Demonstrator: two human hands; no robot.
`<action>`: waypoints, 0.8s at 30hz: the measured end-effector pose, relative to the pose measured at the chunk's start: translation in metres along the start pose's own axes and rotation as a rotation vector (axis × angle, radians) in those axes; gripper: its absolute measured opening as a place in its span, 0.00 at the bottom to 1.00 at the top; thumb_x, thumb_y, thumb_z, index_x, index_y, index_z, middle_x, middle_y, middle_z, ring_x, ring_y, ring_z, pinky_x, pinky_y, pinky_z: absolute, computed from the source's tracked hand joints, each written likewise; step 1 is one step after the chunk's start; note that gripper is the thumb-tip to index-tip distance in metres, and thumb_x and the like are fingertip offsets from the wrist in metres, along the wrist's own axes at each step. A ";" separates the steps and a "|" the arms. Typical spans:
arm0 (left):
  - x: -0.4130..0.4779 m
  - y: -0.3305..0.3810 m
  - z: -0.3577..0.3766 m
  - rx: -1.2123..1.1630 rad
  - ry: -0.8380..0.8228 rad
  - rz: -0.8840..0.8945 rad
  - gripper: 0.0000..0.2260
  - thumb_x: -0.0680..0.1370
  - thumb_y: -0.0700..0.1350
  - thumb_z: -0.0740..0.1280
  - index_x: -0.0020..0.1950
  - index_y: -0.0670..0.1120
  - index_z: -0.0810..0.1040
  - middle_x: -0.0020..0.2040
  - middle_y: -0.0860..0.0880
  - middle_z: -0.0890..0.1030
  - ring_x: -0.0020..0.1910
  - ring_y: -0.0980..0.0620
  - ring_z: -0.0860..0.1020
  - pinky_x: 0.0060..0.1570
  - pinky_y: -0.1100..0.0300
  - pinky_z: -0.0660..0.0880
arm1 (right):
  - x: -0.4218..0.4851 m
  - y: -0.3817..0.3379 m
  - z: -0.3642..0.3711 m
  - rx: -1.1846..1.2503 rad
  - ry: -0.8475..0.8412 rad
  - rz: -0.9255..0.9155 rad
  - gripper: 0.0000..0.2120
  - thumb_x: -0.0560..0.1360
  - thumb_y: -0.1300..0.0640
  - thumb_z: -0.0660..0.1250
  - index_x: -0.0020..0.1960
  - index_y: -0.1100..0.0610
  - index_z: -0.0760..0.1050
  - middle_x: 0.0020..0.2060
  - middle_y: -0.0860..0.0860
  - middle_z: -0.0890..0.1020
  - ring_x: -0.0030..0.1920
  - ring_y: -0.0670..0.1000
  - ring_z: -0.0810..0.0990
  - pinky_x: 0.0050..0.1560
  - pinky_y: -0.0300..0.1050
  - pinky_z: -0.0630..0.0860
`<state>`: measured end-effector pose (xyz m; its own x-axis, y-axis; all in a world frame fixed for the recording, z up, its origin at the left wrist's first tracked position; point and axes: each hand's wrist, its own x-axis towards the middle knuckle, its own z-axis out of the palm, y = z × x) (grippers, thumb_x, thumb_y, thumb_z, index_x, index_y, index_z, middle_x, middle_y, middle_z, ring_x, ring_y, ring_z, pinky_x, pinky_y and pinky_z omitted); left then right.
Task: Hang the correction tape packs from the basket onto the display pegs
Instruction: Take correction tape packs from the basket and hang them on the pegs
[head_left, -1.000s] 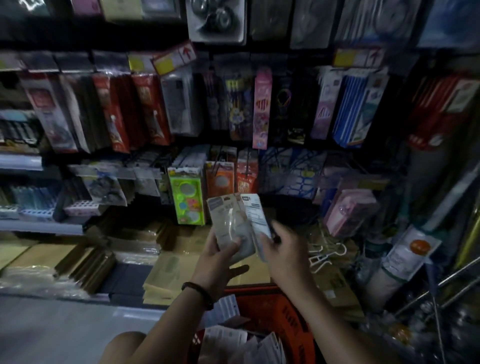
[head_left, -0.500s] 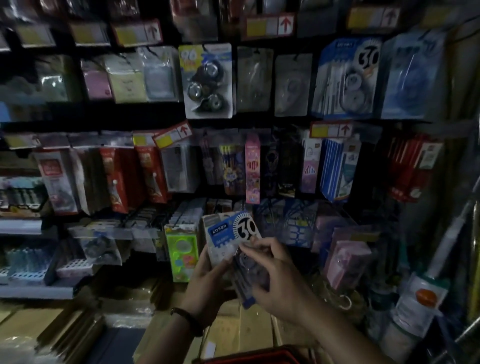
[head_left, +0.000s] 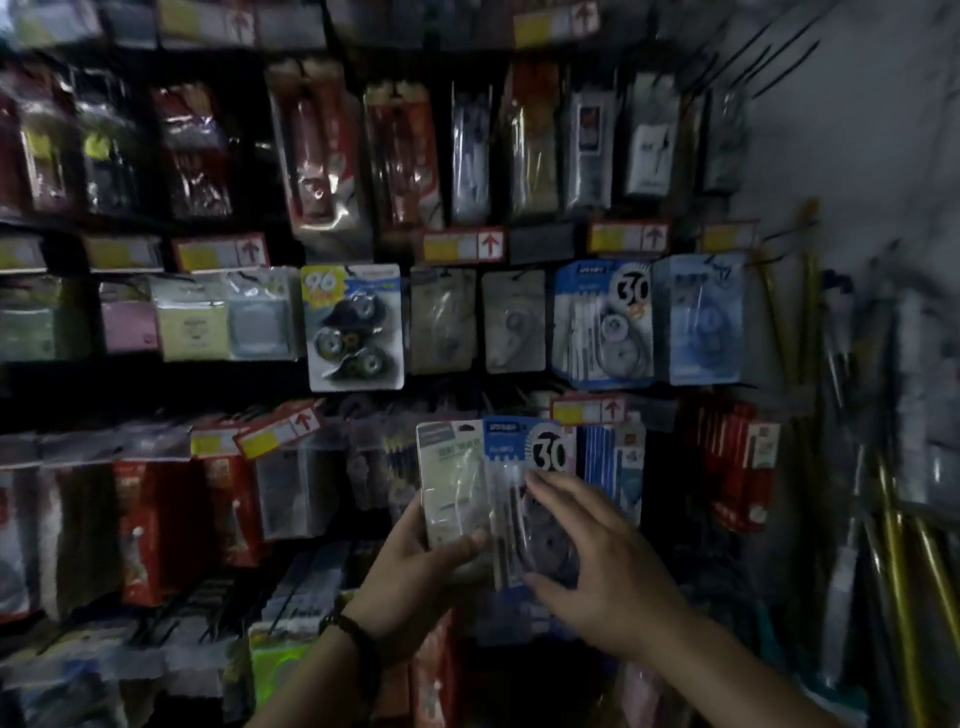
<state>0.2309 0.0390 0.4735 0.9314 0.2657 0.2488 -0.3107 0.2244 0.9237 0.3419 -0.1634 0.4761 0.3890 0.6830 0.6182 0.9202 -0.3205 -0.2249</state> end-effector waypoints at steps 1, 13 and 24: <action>0.009 0.007 0.005 0.016 0.002 0.020 0.26 0.75 0.33 0.72 0.72 0.47 0.74 0.63 0.39 0.84 0.60 0.35 0.84 0.51 0.43 0.84 | 0.008 0.005 -0.011 -0.011 0.037 0.009 0.44 0.78 0.41 0.72 0.82 0.33 0.47 0.75 0.23 0.47 0.78 0.32 0.50 0.74 0.33 0.59; 0.095 0.065 0.034 0.210 0.179 0.220 0.16 0.77 0.35 0.74 0.64 0.46 0.80 0.56 0.43 0.88 0.53 0.42 0.88 0.49 0.46 0.85 | 0.104 0.065 -0.105 -0.300 0.235 0.123 0.42 0.79 0.48 0.71 0.85 0.44 0.51 0.81 0.36 0.54 0.78 0.46 0.56 0.73 0.46 0.67; 0.119 0.069 0.028 0.235 0.179 0.222 0.17 0.76 0.36 0.76 0.63 0.46 0.81 0.56 0.43 0.88 0.52 0.42 0.88 0.47 0.48 0.84 | 0.140 0.087 -0.107 -0.336 0.300 0.175 0.41 0.80 0.53 0.69 0.86 0.46 0.50 0.82 0.39 0.51 0.78 0.50 0.57 0.72 0.51 0.71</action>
<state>0.3252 0.0597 0.5748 0.7921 0.4481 0.4146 -0.4299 -0.0728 0.9000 0.4713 -0.1661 0.6235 0.4611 0.3964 0.7939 0.7575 -0.6418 -0.1195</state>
